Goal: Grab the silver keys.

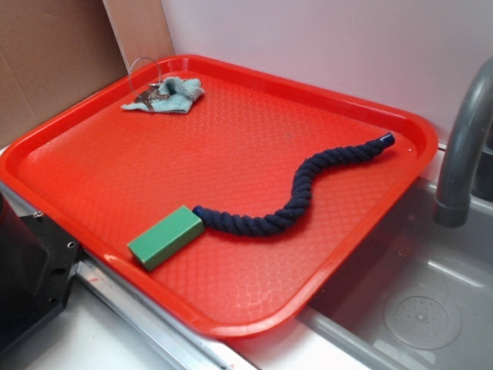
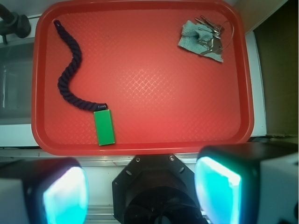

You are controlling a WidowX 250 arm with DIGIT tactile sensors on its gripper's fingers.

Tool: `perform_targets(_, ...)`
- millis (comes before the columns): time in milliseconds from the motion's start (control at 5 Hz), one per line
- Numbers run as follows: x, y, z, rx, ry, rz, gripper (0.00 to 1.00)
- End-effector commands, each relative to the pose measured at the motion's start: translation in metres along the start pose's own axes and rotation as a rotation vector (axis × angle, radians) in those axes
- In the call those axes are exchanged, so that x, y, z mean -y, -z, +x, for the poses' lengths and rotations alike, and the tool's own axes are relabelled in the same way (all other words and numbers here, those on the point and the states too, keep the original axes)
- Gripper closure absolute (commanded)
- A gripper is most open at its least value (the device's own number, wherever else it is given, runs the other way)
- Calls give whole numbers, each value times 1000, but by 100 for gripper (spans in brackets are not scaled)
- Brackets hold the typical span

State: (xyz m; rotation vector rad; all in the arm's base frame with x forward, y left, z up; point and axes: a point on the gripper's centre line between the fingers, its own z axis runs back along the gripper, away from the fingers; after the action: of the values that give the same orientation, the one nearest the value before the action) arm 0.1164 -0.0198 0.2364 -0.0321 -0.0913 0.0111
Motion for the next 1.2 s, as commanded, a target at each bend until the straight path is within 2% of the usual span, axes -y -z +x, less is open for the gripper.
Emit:
perform_targets(0, 0, 0, 0, 0, 0, 0, 0)
perform_targets(200, -8, 18, 25, 87, 15, -27, 0)
perform_targets(400, -14, 28, 43, 88, 29, -35, 0)
perform_targets(600, -19, 32, 48, 67, 88, -43, 0)
perform_targets(1000, -75, 61, 73, 156, -45, -76, 0)
